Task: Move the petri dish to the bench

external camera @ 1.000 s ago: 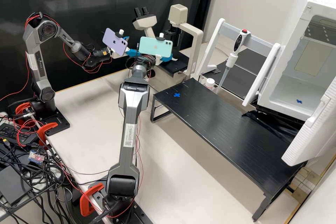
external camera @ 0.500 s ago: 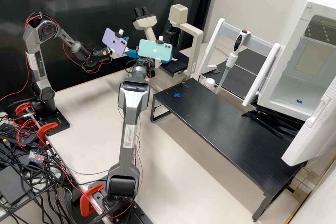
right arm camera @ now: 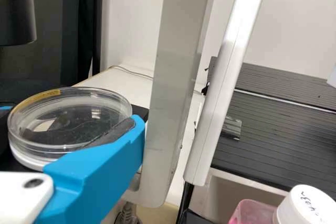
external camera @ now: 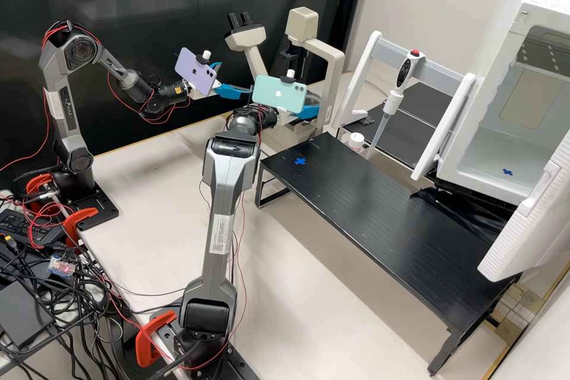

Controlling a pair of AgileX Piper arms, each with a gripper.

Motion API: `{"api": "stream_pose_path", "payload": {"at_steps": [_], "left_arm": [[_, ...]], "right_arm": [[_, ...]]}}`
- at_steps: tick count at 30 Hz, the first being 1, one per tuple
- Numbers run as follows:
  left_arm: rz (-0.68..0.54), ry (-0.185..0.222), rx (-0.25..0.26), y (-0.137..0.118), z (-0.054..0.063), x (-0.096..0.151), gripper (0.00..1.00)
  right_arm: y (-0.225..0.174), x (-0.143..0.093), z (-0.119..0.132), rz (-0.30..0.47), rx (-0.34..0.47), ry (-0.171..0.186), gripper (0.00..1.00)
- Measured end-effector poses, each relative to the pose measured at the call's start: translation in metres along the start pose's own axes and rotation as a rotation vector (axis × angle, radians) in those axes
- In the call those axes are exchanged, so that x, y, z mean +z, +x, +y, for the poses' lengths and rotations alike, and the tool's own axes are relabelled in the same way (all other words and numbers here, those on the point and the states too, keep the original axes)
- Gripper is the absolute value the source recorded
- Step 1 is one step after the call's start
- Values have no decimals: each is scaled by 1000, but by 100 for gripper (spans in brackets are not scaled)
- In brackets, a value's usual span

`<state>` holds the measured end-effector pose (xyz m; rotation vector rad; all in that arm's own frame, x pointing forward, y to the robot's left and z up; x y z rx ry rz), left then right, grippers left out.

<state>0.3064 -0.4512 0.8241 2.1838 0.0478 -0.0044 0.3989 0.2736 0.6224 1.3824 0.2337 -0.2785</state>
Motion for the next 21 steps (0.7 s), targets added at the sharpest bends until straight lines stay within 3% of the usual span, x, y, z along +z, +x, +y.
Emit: {"api": "stream_pose_path", "payload": {"at_steps": [9,21], "left_arm": [[0,0,0,0,0,0,100],[0,0,0,0,0,0,100]], "right_arm": [[-11,4,2,37,6,-2,0],[-63,15,24,145,9,83,0]]}}
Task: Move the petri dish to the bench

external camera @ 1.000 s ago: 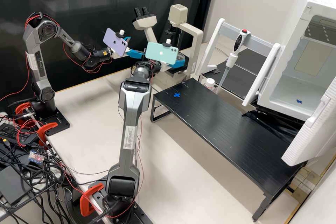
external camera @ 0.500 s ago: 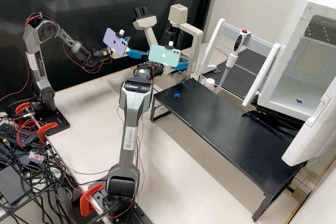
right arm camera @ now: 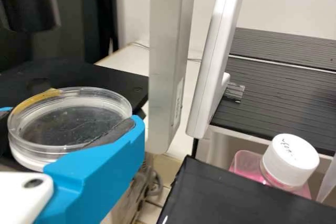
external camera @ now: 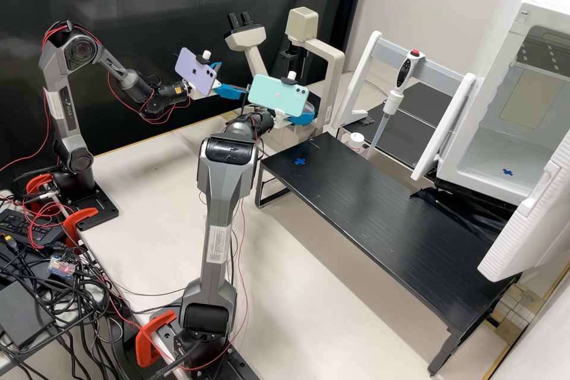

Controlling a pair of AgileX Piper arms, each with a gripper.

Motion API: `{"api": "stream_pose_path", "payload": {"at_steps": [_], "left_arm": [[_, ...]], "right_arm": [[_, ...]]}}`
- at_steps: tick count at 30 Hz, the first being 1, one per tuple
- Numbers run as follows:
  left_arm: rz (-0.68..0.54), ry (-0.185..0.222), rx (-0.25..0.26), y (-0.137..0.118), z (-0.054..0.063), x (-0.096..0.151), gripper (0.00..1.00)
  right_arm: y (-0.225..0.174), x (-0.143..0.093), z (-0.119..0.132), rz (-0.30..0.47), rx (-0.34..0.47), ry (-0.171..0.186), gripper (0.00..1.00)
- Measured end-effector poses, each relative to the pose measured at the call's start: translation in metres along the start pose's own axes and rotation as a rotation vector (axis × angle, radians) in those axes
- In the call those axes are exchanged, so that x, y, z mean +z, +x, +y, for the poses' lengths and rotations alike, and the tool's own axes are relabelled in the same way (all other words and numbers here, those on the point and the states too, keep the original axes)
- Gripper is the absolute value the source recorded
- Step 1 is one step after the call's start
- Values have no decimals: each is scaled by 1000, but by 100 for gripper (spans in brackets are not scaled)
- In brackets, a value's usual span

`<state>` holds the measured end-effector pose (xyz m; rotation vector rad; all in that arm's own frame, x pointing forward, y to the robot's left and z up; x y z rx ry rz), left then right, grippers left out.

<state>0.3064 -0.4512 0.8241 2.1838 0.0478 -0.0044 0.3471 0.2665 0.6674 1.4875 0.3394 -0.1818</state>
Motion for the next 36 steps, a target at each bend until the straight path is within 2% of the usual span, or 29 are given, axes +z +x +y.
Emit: {"api": "stream_pose_path", "payload": {"at_steps": [5,8,10,12,15,18,23,26,31,36], "left_arm": [[0,0,0,0,0,0,100],[0,0,0,0,0,0,100],[0,0,0,0,0,0,100],[0,0,0,0,0,0,100],[0,0,0,0,0,0,100],[0,0,0,0,0,0,100],[0,0,0,0,0,0,100],[0,0,0,0,0,0,100],[0,0,0,0,0,0,100],[0,0,0,0,0,0,100]], "right_arm": [[-31,4,9,54,-7,5,0],[-46,10,15,66,19,19,0],[-55,17,16,66,37,13,0],[-64,27,16,54,59,9,0],[-72,38,15,36,76,22,0],[-78,53,15,28,102,-10,0],[-84,80,12,-31,122,3,0],[-90,98,11,-60,155,-7,0],[-96,112,11,-84,187,-12,0],[-102,123,8,-93,205,-41,0]]}}
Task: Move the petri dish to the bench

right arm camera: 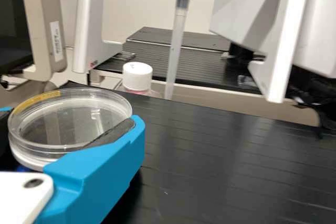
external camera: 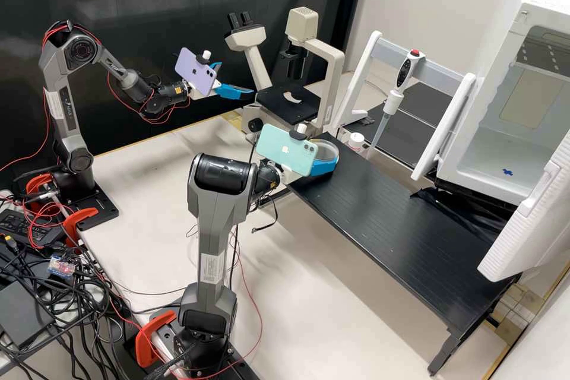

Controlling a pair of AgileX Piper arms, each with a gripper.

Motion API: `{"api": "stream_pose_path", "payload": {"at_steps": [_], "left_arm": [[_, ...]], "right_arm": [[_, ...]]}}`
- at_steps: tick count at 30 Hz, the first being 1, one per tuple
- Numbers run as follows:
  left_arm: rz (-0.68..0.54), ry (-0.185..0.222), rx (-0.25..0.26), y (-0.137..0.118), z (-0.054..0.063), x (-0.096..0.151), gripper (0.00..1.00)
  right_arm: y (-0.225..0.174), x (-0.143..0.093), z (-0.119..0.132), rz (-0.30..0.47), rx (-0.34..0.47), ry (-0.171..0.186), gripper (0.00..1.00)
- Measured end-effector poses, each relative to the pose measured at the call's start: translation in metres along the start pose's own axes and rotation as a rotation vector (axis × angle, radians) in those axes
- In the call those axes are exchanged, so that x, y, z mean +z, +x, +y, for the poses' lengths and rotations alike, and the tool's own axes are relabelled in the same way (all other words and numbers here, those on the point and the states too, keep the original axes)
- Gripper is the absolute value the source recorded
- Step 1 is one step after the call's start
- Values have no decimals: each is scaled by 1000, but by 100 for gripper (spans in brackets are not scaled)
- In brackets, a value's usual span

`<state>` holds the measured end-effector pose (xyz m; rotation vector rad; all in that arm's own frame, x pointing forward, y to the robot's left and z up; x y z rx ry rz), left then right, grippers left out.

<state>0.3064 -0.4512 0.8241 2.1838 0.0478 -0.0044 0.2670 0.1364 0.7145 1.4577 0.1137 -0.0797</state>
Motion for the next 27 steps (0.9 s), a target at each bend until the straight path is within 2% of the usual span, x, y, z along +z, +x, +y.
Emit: {"api": "stream_pose_path", "payload": {"at_steps": [6,19,27], "left_arm": [[0,0,0,0,0,0,100],[0,0,0,0,0,0,100],[0,0,0,0,0,0,100]], "right_arm": [[-8,3,-4,15,14,2,0],[-22,0,-13,53,4,-22,0],[-25,0,-15,59,0,-18,0]]}}
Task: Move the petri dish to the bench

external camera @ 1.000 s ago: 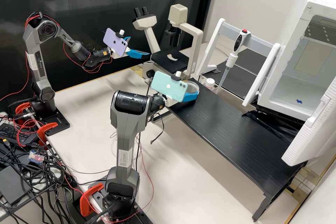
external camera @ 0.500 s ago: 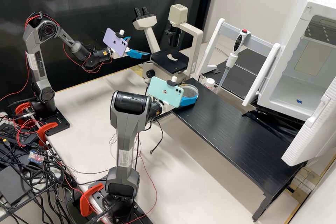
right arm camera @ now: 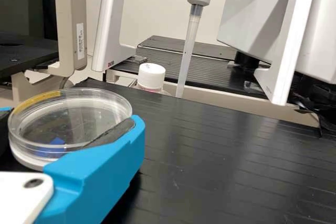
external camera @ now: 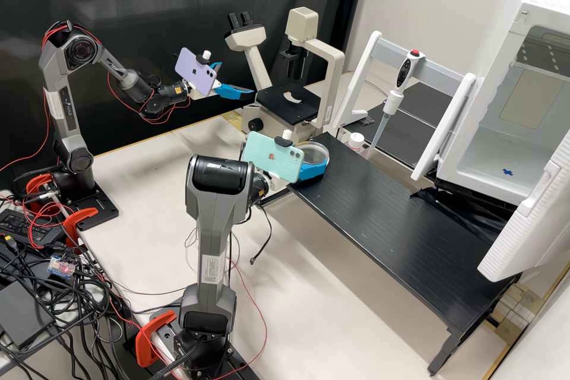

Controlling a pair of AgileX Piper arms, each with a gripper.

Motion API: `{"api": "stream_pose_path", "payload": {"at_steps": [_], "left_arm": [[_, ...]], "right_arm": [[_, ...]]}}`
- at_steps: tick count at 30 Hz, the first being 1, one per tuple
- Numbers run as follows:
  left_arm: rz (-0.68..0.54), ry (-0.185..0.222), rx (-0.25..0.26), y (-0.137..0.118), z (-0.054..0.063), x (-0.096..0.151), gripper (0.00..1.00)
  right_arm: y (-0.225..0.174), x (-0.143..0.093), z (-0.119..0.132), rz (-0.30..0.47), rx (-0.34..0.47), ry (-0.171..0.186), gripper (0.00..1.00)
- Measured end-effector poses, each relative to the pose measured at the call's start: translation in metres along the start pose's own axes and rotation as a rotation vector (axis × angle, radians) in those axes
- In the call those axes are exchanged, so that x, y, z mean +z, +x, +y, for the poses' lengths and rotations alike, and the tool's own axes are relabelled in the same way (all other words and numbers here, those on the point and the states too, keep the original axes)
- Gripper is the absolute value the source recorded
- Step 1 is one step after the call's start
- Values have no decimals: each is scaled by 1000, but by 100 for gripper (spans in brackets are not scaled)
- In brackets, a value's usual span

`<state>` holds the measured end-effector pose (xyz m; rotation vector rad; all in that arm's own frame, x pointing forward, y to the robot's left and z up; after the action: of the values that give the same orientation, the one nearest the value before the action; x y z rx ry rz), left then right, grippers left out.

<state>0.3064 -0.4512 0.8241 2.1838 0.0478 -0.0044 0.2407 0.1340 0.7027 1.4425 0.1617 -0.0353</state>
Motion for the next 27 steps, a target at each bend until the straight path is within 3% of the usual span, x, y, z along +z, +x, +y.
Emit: {"api": "stream_pose_path", "payload": {"at_steps": [6,15,21,22,27], "left_arm": [[0,0,0,0,0,0,100],[0,0,0,0,0,0,100],[0,0,0,0,0,0,100],[0,0,0,0,0,0,100],[0,0,0,0,0,0,100]], "right_arm": [[-3,2,0,0,-8,7,0],[-10,2,5,15,-43,57,0],[-13,1,7,33,-69,58,0],[-13,1,7,33,-73,58,100],[-13,1,7,34,-72,59,100]]}}
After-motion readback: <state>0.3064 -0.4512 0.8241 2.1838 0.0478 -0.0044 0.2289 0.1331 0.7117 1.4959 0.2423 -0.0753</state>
